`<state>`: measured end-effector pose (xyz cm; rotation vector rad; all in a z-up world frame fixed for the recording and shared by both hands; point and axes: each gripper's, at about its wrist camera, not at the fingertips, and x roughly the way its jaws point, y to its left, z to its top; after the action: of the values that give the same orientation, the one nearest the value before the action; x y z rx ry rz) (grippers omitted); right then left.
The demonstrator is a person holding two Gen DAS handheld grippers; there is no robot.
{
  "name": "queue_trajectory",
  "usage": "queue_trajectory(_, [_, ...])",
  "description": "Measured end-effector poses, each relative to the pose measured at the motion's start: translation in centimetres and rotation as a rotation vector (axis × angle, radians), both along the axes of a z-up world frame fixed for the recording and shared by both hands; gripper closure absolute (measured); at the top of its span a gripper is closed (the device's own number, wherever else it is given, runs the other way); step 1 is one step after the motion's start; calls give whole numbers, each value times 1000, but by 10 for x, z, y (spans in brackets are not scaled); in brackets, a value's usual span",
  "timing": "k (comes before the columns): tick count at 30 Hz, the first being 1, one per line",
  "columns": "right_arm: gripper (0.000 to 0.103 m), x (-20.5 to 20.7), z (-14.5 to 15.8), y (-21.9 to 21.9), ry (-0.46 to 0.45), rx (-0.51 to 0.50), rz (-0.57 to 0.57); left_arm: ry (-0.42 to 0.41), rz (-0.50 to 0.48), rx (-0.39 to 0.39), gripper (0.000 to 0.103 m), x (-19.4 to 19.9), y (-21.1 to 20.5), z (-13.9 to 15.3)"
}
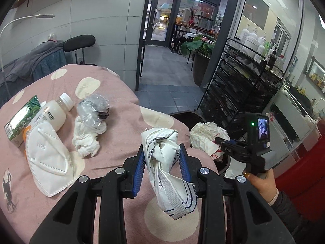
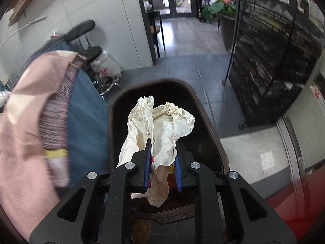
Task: Collect trash
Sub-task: 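Carry the white plastic bag to the bin with the right tool, then open the right tool to drop the white bag while the left tool drops the printed paper into the bin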
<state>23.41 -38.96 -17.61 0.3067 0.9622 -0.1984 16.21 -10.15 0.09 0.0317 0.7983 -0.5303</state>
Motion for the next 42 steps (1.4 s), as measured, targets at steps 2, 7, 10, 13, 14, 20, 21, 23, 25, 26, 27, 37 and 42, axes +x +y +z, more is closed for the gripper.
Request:
queue_trajectory(2, [83, 3, -12, -3, 23, -1, -11, 5, -12, 3, 71, 0, -7, -1])
queue_trajectory(7, [30, 7, -34, -12, 64, 10, -45, 15, -42, 9, 71, 2, -23, -3])
queue_trajectory(10, [28, 2, -34, -11, 63, 12, -52, 26, -59, 14, 71, 3, -32, -6])
queue_trajectory(13, [28, -7, -30, -9, 59, 27, -54, 38, -76, 14, 71, 5, -39, -8])
queue_trajectory(14, [28, -11, -28, -9, 51, 32, -54, 39, -81, 15, 71, 6, -42, -9])
queue_trajectory(20, [27, -39, -13, -10, 11, 55, -82, 68, -140, 10, 71, 14, -66, -13])
queue_trajectory(21, [25, -44, -10, -11, 5, 52, -85, 75, -149, 13, 71, 15, -71, -14])
queue_trajectory(23, [24, -53, -5, -12, -6, 38, -93, 86, -170, 27, 71, 18, -83, -20])
queue_trajectory(25, [24, -62, -1, -13, -16, 27, -104, 99, -190, 42, 71, 22, -98, -26])
queue_trajectory(26, [24, -66, 0, -15, -18, 21, -111, 106, -198, 46, 71, 23, -105, -28])
queue_trajectory(27, [24, -71, 1, -17, -20, 14, -120, 116, -210, 53, 71, 24, -112, -31])
queue_trajectory(37, [24, -99, 5, -39, -25, 27, -183, 169, -270, 140, 71, 38, -166, -57])
queue_trajectory(42, [24, -104, 7, -38, -31, 29, -185, 199, -269, 180, 70, 50, -184, -71])
